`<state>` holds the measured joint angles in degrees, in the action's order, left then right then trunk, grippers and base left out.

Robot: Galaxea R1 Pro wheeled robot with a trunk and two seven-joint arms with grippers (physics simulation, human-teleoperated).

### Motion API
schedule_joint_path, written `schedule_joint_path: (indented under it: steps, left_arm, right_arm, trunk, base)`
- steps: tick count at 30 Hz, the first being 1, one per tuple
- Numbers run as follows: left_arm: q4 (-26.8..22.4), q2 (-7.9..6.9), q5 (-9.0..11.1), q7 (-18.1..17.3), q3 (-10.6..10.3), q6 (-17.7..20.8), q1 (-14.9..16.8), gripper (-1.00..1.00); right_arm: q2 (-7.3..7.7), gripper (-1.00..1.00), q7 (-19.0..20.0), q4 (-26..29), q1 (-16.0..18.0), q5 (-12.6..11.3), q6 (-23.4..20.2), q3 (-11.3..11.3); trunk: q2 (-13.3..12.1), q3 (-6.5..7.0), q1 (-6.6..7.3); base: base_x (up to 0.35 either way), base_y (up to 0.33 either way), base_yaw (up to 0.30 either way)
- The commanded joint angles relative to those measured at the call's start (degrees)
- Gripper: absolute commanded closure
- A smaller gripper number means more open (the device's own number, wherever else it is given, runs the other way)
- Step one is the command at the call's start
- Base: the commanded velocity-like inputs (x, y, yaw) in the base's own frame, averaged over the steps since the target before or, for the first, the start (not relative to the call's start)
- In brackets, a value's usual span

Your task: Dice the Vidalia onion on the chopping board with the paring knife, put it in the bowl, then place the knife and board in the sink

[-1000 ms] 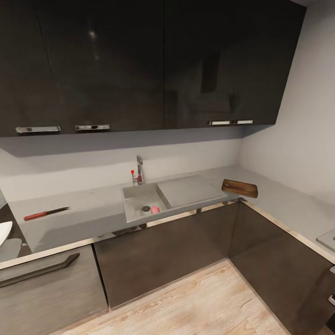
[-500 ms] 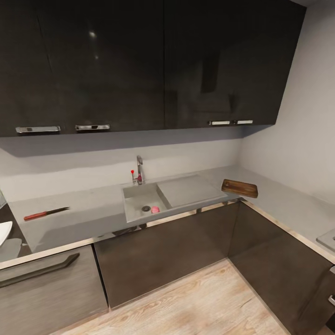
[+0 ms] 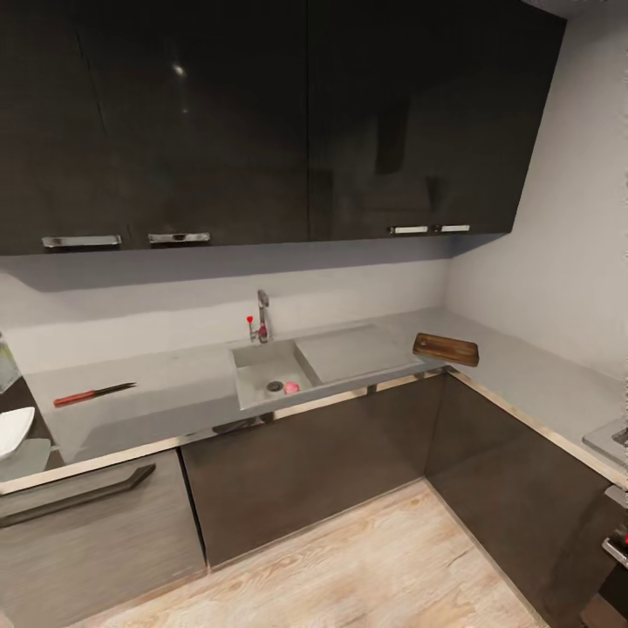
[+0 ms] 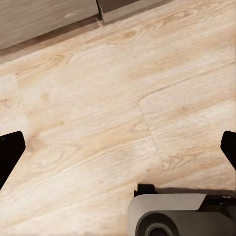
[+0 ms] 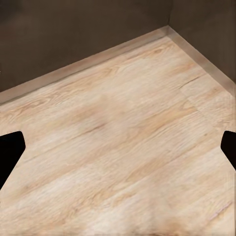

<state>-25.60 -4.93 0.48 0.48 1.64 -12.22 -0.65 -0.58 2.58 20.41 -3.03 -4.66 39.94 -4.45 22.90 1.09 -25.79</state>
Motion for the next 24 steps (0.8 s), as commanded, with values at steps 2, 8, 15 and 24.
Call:
schedule_joint_path:
  steps: [2, 8, 15, 24]
  left_arm:
    - [-0.1, 0.01, 0.0, 0.0, 0.0, -0.1, 0.0, -1.0]
    - [0.0, 0.01, 0.1, 0.0, 0.0, -0.1, 0.0, -1.0]
    - [0.2, 0.05, 0.1, 0.0, 0.0, -0.1, 0.0, -1.0]
    - [1.4, 0.09, 0.1, 0.0, -0.1, -0.1, 0.0, -1.0]
  right_arm:
    - [-0.04, -1.0, 0.3, 0.1, 0.0, -0.3, 0.1, -0.2]
    - [-0.02, -1.0, 0.2, 0.1, 0.0, -0.3, 0.0, -0.3]
    - [0.53, -1.0, -5.6, 11.5, 0.1, -0.1, -4.5, -0.5]
    - [1.62, -1.0, -17.8, 54.9, 1.6, 6.1, -50.0, -0.6]
  trunk:
    - [0.0, 0.01, 0.01]
    - [0.0, 0.01, 0.01]
    - [0.0, 0.01, 0.01]
    - [0.0, 0.01, 0.01]
  base:
    - [-0.231, 0.0, 0.0]
    - [-0.059, 0.0, 0.0]
    - [-0.003, 0.0, 0.0]
    - [0.0, 0.0, 0.0]
